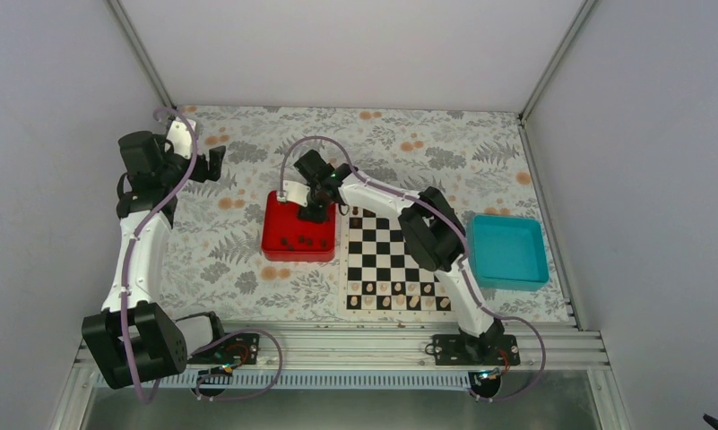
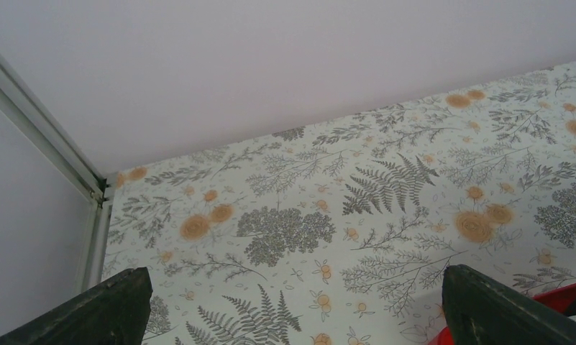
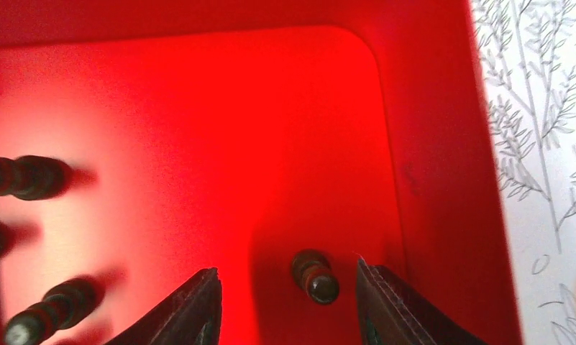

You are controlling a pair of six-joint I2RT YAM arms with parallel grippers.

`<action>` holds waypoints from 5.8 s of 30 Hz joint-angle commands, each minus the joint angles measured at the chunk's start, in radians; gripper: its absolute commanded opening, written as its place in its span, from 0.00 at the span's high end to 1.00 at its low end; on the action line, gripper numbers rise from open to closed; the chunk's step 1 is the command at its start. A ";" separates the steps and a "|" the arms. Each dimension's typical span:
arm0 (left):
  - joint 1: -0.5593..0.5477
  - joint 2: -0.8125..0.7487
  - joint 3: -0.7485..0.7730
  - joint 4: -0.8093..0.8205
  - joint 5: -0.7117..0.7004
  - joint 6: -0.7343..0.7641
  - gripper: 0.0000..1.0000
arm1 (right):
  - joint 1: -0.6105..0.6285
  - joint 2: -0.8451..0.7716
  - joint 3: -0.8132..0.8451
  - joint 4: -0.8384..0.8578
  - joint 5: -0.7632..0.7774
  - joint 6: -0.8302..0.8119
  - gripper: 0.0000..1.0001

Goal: Set up the chess pieces on the board
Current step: Pick up the chess piece from the storage box, then place the chess piece on the chessboard, then adjust the storage box at the center of the board.

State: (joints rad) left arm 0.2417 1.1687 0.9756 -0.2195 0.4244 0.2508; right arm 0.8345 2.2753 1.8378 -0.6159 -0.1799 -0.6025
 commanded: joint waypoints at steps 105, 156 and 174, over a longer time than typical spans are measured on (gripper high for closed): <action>0.027 -0.010 -0.002 -0.003 0.049 0.002 0.00 | -0.298 -0.421 -0.551 0.041 -0.140 0.031 0.73; 0.028 -0.009 -0.004 -0.001 0.053 0.002 0.00 | 0.027 0.064 0.218 -0.450 0.224 -0.114 0.42; 0.033 -0.014 -0.006 0.000 0.055 0.002 0.00 | 0.026 0.123 0.240 -0.476 0.239 -0.120 0.46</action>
State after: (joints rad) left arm 0.2676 1.1687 0.9756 -0.2260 0.4583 0.2504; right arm 0.8516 2.3768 2.0460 -1.0718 0.0395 -0.7071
